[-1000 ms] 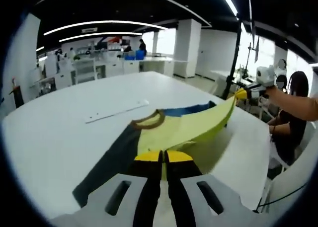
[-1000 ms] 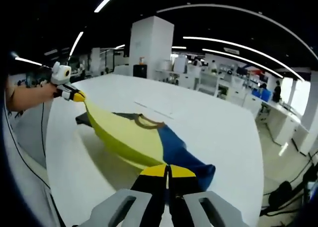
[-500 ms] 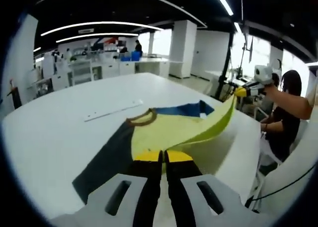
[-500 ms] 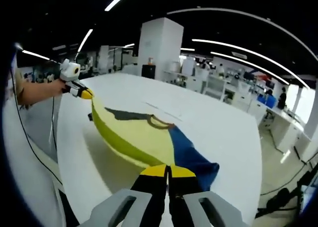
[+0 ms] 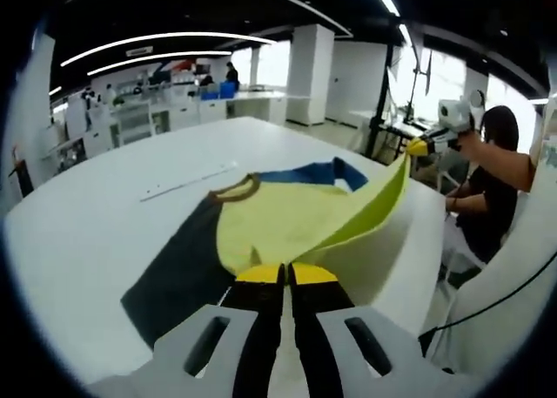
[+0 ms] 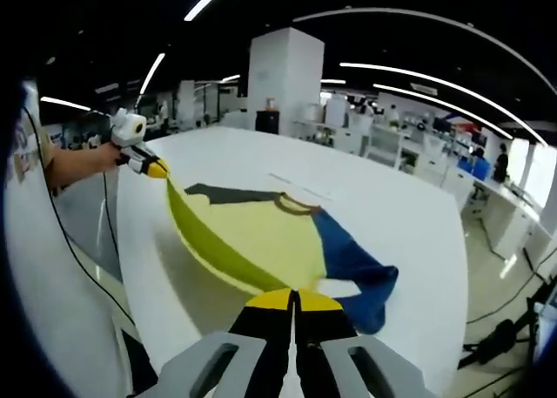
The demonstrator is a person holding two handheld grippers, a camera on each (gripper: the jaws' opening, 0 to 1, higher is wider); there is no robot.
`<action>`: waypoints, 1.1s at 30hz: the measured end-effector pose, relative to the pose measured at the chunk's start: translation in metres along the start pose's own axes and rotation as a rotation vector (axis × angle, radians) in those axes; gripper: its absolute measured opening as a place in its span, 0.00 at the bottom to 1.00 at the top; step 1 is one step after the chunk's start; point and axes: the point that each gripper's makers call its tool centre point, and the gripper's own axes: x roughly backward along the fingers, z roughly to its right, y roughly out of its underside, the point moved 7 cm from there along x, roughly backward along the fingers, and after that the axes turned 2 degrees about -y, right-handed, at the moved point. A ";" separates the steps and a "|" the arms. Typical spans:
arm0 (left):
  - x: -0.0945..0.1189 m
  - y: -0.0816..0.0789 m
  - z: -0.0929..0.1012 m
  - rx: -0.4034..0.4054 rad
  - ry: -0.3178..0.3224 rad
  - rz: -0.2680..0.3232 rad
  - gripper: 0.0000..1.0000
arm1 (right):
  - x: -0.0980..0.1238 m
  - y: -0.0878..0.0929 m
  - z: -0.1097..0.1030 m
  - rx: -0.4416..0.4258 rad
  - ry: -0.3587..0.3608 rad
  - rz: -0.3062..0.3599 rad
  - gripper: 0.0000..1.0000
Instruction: Fold the garment on the visible template until the final outline fits inside the template.
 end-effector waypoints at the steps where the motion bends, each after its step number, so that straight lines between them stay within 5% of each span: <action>1: 0.001 0.002 0.001 -0.005 0.003 -0.005 0.00 | 0.001 0.001 -0.002 -0.002 -0.005 -0.001 0.00; 18: 0.018 0.040 0.017 0.022 0.043 -0.084 0.00 | 0.007 0.035 -0.036 -0.036 -0.083 -0.076 0.00; 33: 0.024 0.080 0.032 0.057 0.103 -0.196 0.00 | 0.003 0.080 -0.062 -0.117 -0.197 -0.220 0.00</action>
